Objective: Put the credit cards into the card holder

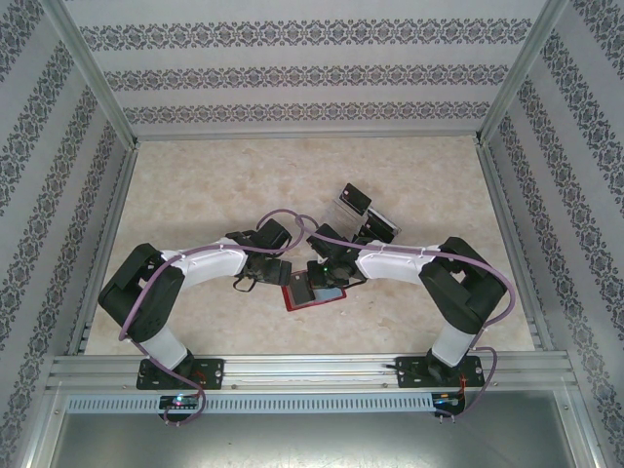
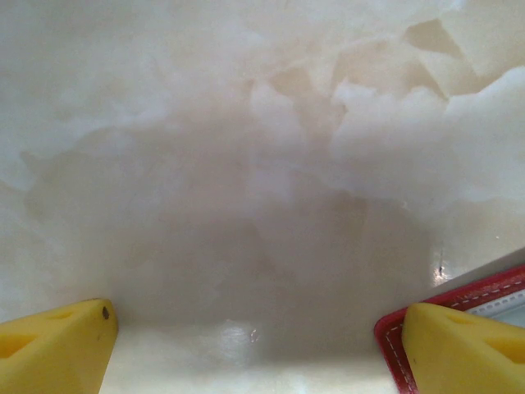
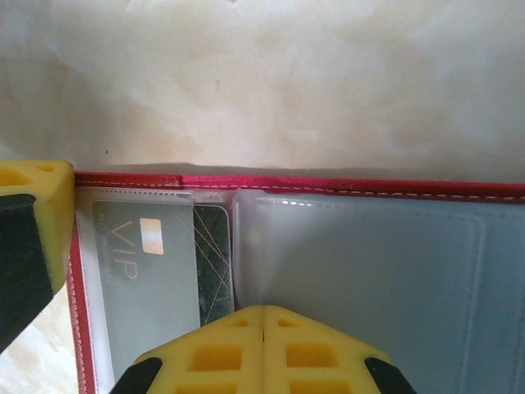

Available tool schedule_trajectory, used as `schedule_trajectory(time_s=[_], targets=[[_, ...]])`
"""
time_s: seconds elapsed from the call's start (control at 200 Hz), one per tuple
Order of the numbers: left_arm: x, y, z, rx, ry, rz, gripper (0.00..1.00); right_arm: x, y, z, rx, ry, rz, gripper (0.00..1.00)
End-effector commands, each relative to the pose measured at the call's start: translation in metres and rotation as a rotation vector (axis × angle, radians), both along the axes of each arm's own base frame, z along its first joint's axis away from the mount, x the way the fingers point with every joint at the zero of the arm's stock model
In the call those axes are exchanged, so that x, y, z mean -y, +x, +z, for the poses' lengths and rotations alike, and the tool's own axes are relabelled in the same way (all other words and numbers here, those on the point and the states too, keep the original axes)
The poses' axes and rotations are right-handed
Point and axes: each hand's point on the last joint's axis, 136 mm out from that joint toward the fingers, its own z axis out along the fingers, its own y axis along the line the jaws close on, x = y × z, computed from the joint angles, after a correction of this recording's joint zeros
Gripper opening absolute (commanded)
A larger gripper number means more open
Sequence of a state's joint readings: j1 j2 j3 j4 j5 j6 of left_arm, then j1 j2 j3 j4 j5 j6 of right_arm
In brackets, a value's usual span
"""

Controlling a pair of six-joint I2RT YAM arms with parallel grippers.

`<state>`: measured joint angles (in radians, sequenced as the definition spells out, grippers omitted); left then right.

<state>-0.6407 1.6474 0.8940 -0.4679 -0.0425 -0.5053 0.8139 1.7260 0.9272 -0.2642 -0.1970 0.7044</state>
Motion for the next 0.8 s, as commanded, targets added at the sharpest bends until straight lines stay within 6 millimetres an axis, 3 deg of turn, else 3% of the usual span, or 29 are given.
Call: schedule_trajectory(time_s=[0.0,0.525,0.794], targets=[[-0.013,-0.018,-0.013,-0.054,0.071,-0.006,0.9,-0.006,-0.008,-0.008,-0.034,0.014,0.012,0.0],[-0.013,-0.017,-0.013,-0.055,0.065,-0.002,0.89,-0.015,-0.02,-0.008,-0.064,0.043,0.034,0.0],[-0.018,-0.007,0.003,0.005,0.088,0.011,0.91,-0.008,-0.019,-0.012,-0.061,0.02,0.02,0.0]])
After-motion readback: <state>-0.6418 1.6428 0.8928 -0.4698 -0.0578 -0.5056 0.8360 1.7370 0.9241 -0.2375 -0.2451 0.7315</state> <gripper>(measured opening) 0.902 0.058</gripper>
